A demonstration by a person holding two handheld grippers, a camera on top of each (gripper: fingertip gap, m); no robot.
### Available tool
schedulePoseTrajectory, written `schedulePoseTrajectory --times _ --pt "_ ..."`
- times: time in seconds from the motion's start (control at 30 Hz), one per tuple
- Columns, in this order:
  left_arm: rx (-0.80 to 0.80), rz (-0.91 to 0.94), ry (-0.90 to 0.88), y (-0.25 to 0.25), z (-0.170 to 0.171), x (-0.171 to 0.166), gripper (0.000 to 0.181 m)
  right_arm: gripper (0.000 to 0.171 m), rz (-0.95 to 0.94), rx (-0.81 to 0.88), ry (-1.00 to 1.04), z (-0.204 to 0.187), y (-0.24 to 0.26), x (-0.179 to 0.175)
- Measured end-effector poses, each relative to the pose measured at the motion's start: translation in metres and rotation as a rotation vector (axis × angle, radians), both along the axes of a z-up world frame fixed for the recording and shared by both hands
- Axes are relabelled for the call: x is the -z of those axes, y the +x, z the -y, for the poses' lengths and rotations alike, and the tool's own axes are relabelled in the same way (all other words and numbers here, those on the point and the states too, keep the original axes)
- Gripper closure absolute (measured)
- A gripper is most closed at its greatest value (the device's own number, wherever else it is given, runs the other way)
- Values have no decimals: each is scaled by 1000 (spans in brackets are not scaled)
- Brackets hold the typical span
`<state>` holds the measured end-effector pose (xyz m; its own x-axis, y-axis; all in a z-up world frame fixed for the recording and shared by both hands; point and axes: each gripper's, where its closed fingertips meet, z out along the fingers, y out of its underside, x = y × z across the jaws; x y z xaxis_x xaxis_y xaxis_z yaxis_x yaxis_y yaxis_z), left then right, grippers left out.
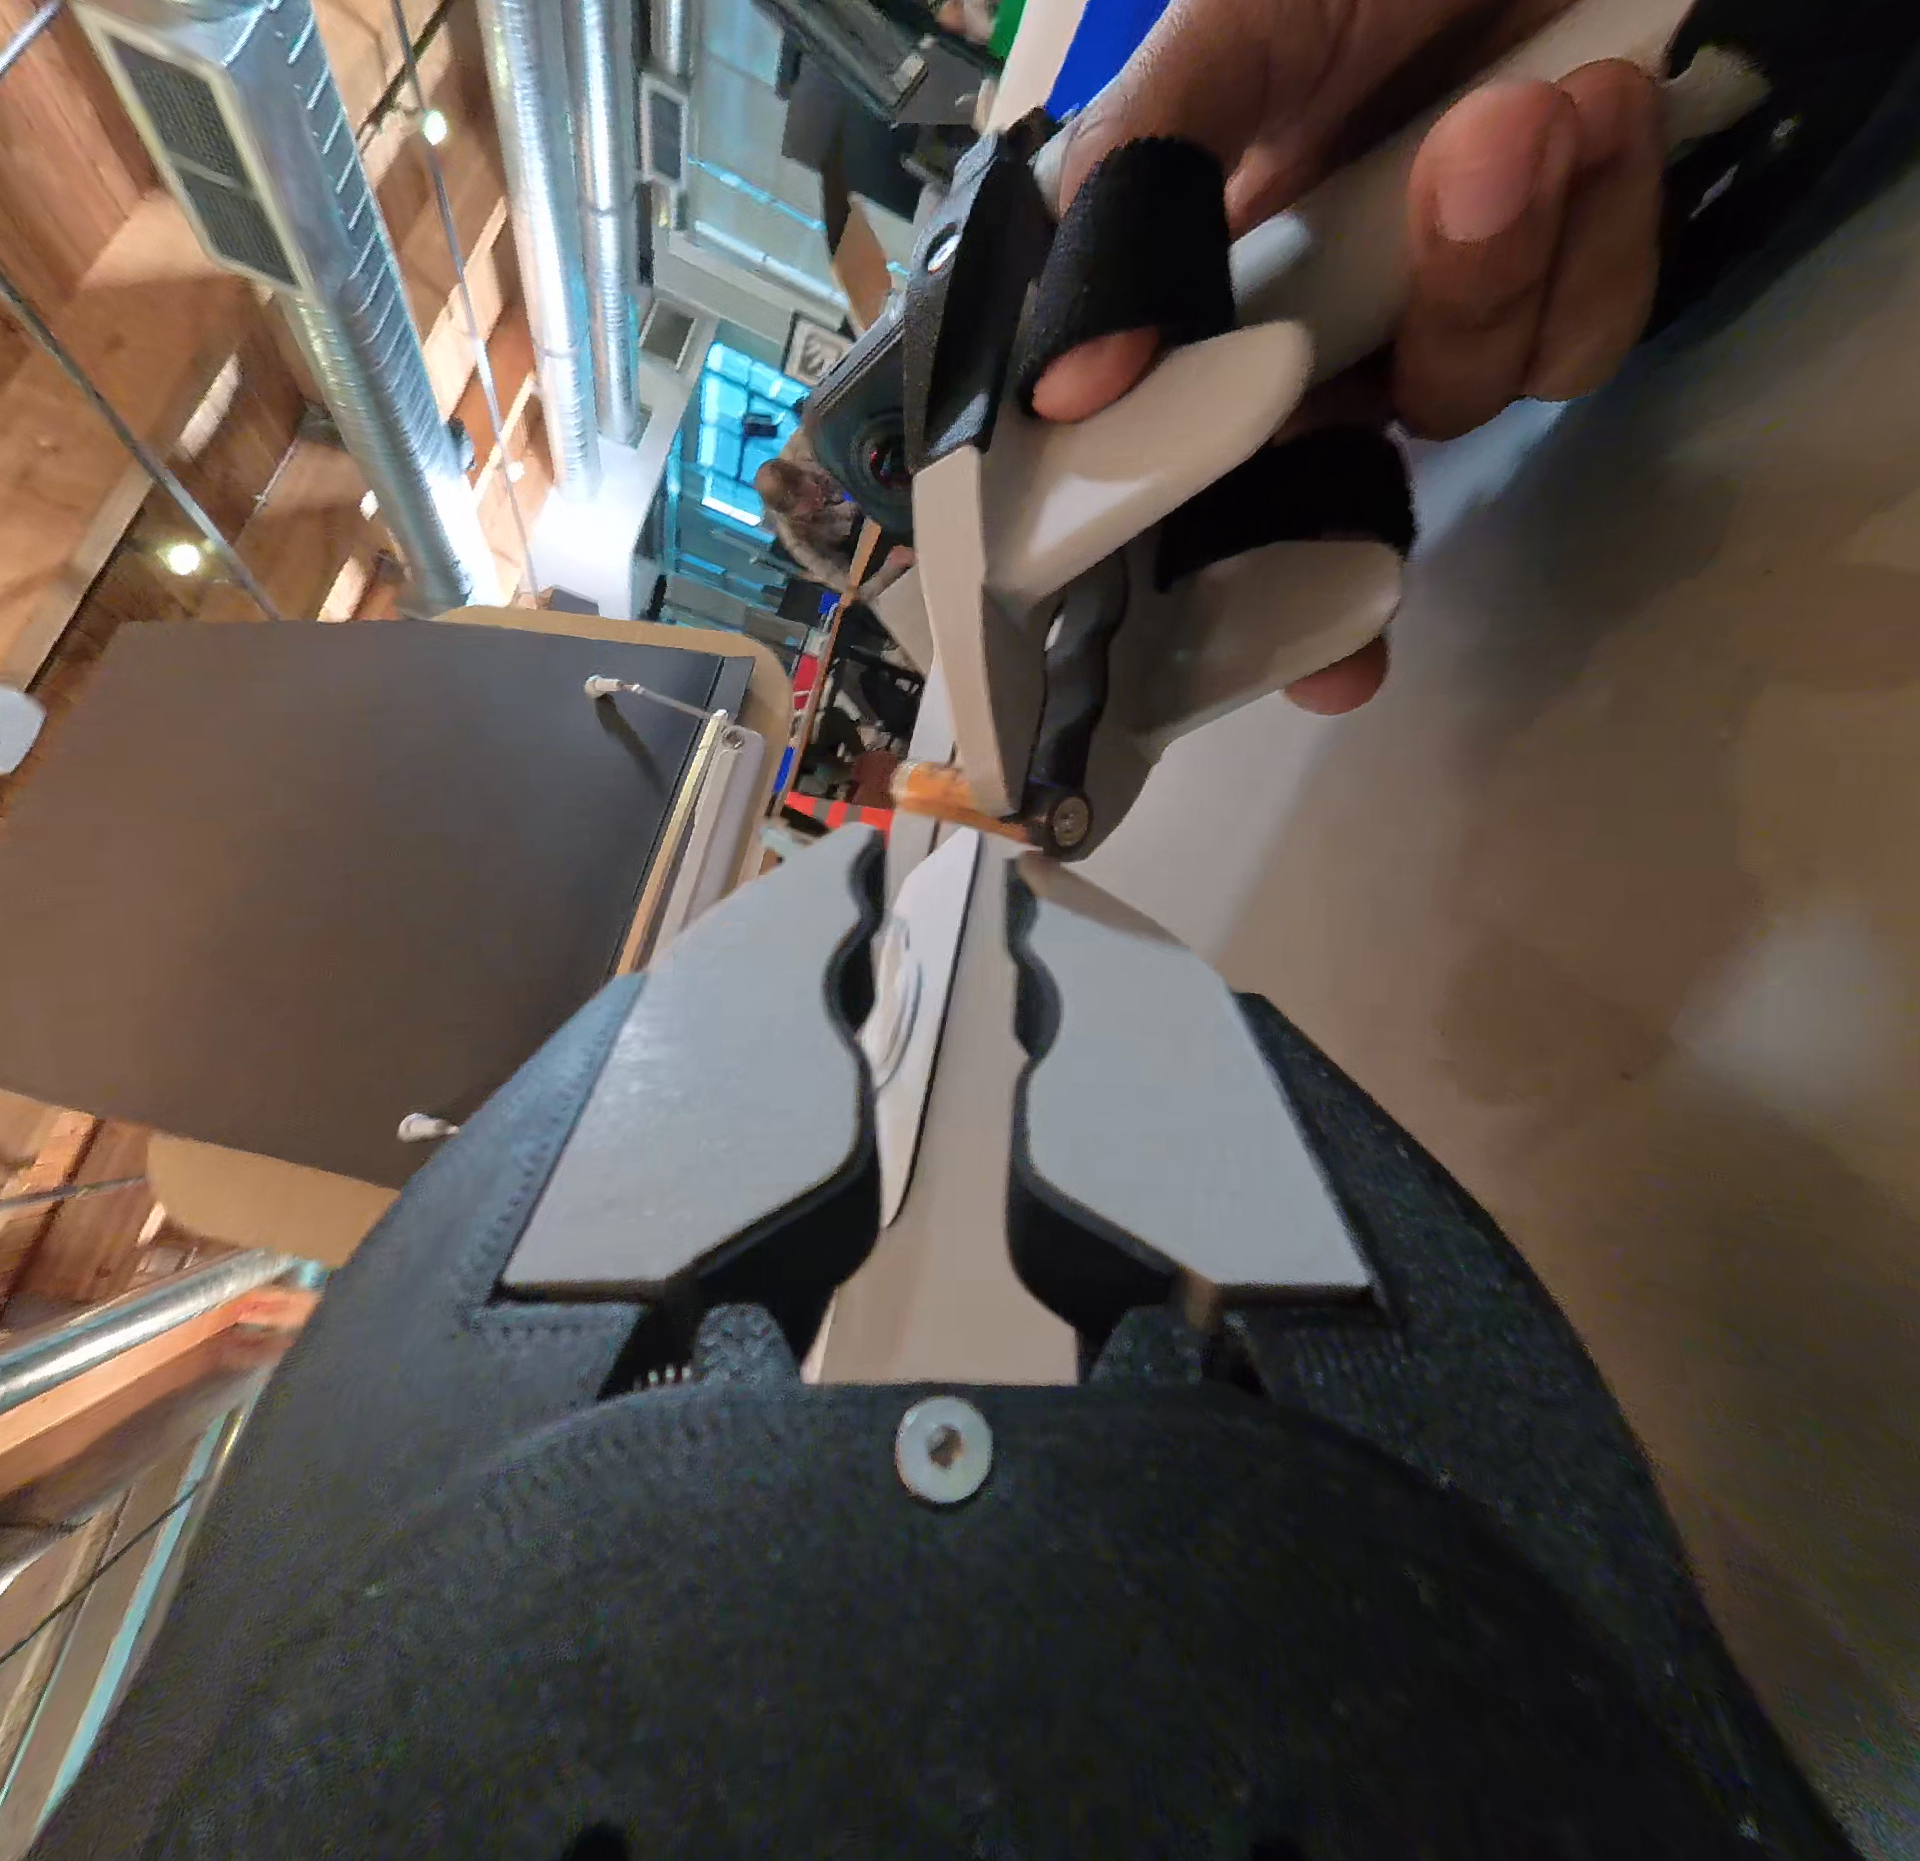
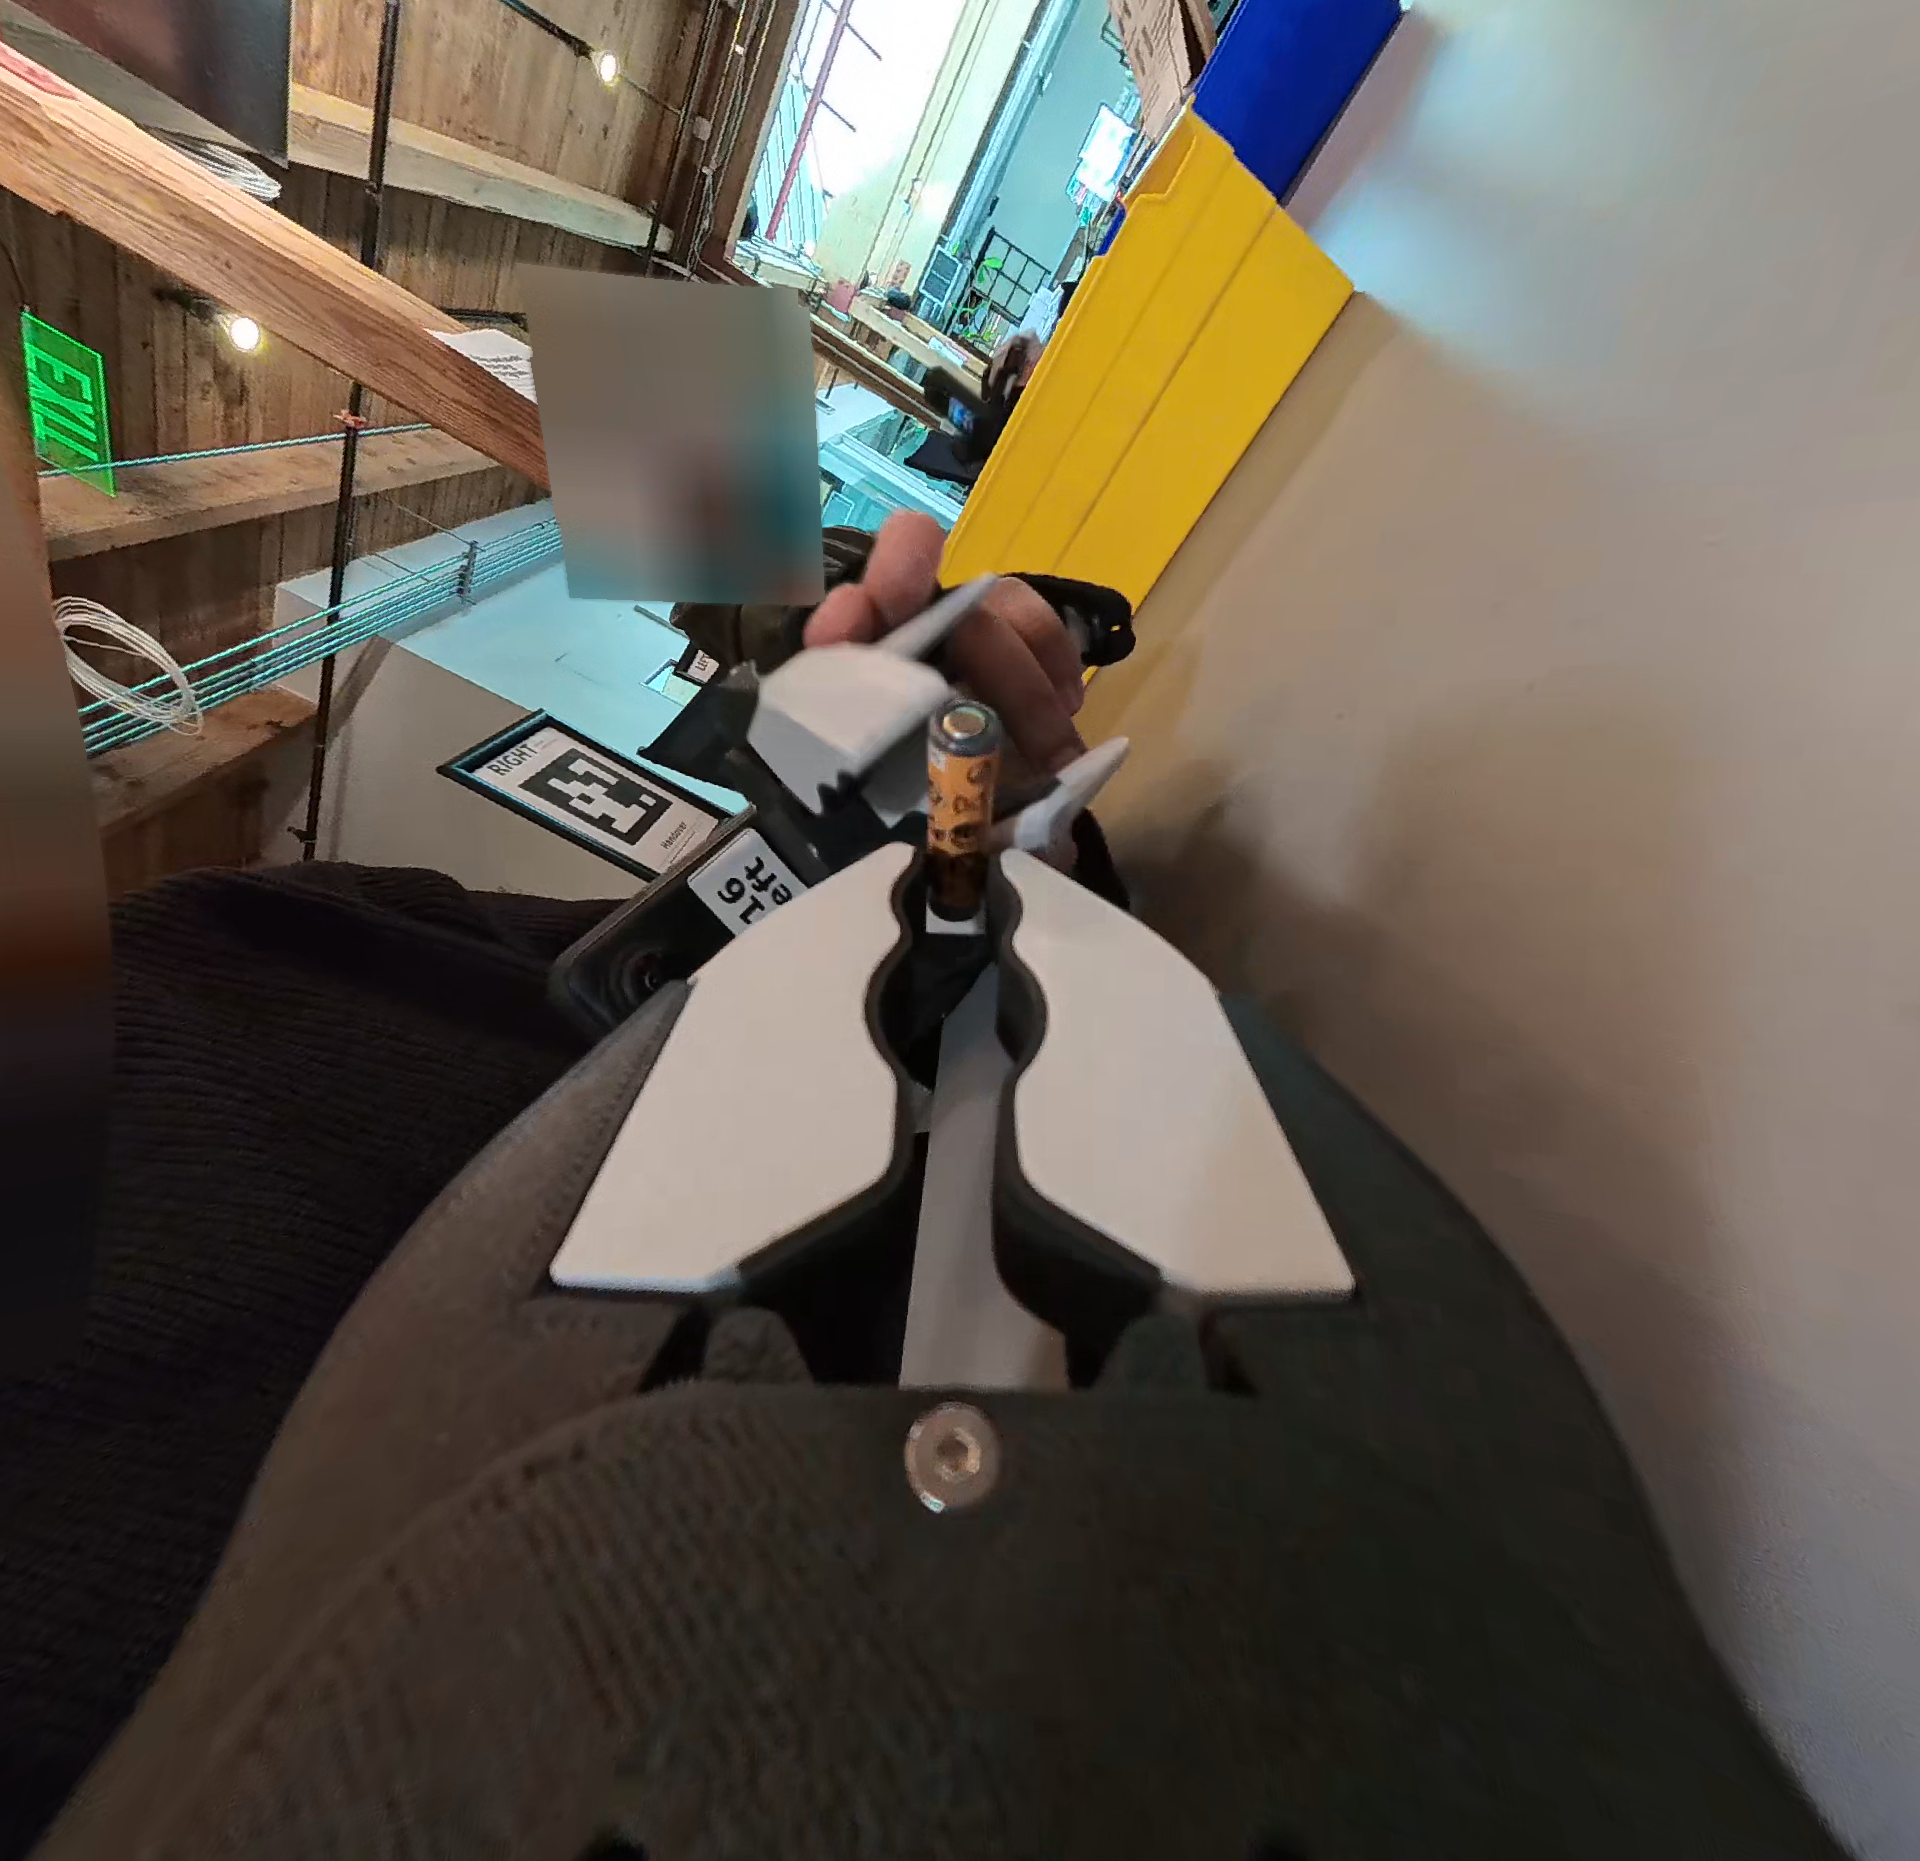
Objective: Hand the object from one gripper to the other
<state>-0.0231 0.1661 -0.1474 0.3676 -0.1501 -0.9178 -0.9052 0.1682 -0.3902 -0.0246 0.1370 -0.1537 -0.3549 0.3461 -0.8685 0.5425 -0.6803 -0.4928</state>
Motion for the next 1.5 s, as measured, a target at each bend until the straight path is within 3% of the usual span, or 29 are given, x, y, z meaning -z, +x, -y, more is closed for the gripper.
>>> schedulePoseTrajectory --times 0.03,0.17,0.33,0.43,0.53,0.63,0.9,1.0,1.13,1.23,1.4,1.5 --pt "-17 0 14 -3 -1 -1 146 161 11 1 6 0 0 2" --pt "-19 -17 46 -5 -2 -3 120 160 23 -31 -13 4 1 3" --pt "33 -159 13 12 0 15 117 161 117 -188 19 23 15 17" --pt "96 -261 -17 29 5 30 126 160 162 -266 4 31 24 24" --pt "88 -346 -30 35 5 40 144 160 179 -262 24 29 25 27" --pt "65 -317 -16 26 4 33 169 160 169 -227 31 22 24 26" --pt "-5 -262 -17 13 0 25 174 160 97 -122 22 4 18 13" --pt "-55 -186 -26 5 -4 19 175 153 27 -71 45 -2 14 5" --pt "-125 72 -68 -12 -9 4 174 118 -112 145 133 -27 4 -15" --pt "-82 492 -185 -9 -12 -6 175 105 -236 392 346 -55 1 -30" --pt "320 1373 -486 12 -3 -36 175 104 -421 587 743 -67 10 -54" --pt "468 1711 -603 2 -1 -43 175 104 -487 591 939 -57 8 -55"
